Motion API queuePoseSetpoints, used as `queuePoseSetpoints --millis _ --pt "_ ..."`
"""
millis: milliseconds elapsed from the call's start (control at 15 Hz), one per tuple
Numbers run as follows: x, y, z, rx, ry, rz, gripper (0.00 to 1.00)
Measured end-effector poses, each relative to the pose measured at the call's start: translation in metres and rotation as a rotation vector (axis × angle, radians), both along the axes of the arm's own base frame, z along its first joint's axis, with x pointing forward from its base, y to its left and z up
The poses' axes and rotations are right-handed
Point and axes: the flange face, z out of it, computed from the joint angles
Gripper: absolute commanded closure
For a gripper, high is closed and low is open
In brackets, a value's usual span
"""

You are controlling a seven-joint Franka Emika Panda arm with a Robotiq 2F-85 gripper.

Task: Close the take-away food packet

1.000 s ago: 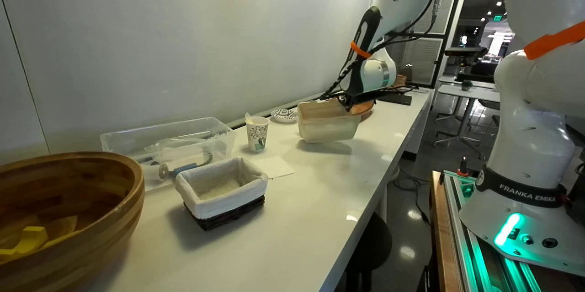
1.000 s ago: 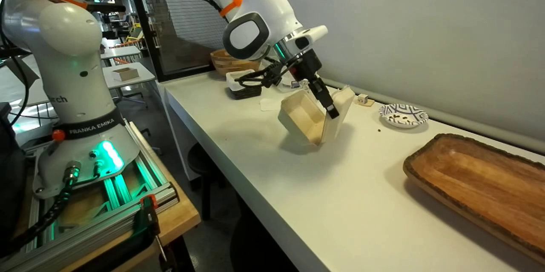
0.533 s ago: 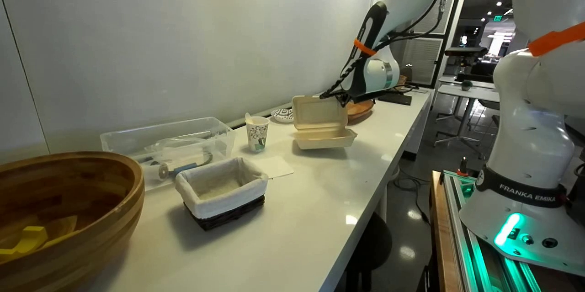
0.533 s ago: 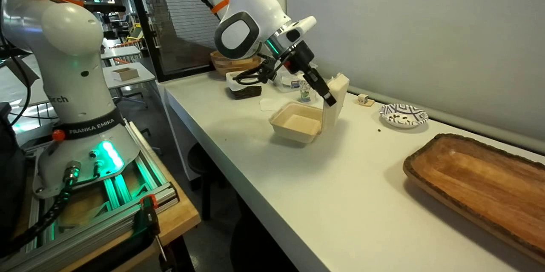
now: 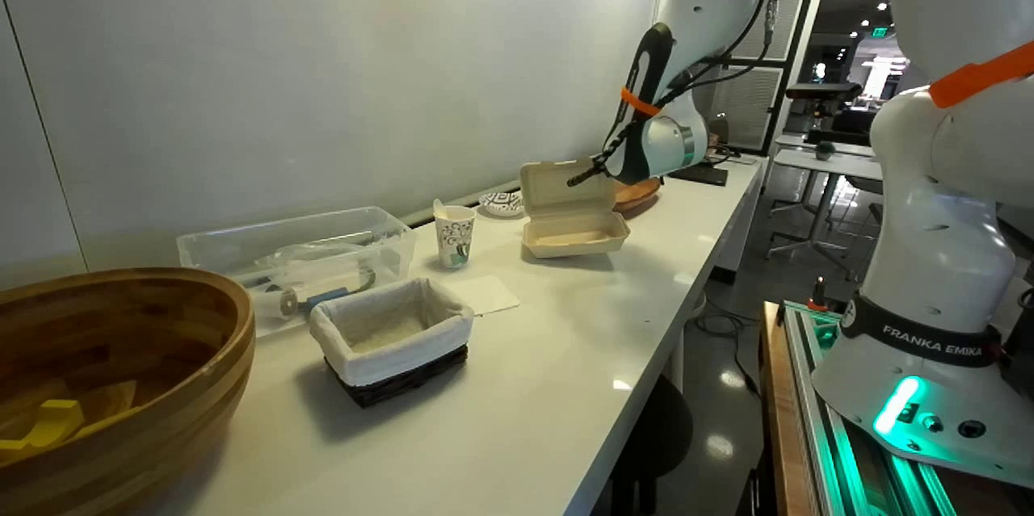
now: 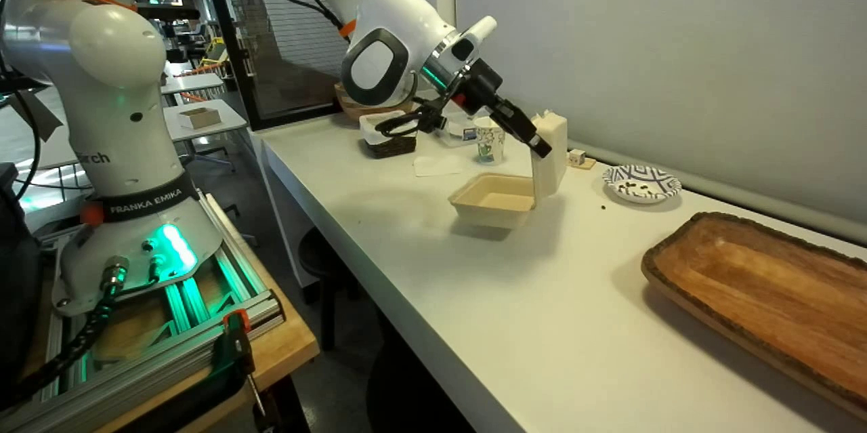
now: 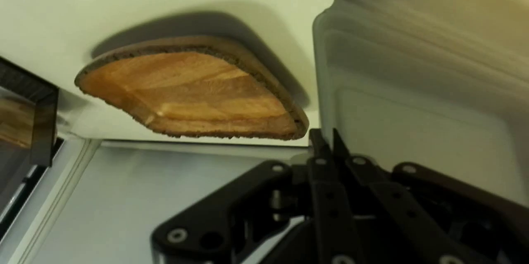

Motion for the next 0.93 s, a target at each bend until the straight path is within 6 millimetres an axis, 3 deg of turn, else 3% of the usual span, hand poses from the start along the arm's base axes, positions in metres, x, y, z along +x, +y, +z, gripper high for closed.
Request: queuePoseSetpoints --millis 200,667,933 --pt "-0.004 0.003 -0.011 -0.094 -0.036 0.01 0.99" --pt "-0.034 0.006 -0.089 -0.071 -0.012 -0.023 0.99" --pt "-0.043 0.008 -0.102 -0.105 -0.034 -0.027 0.99"
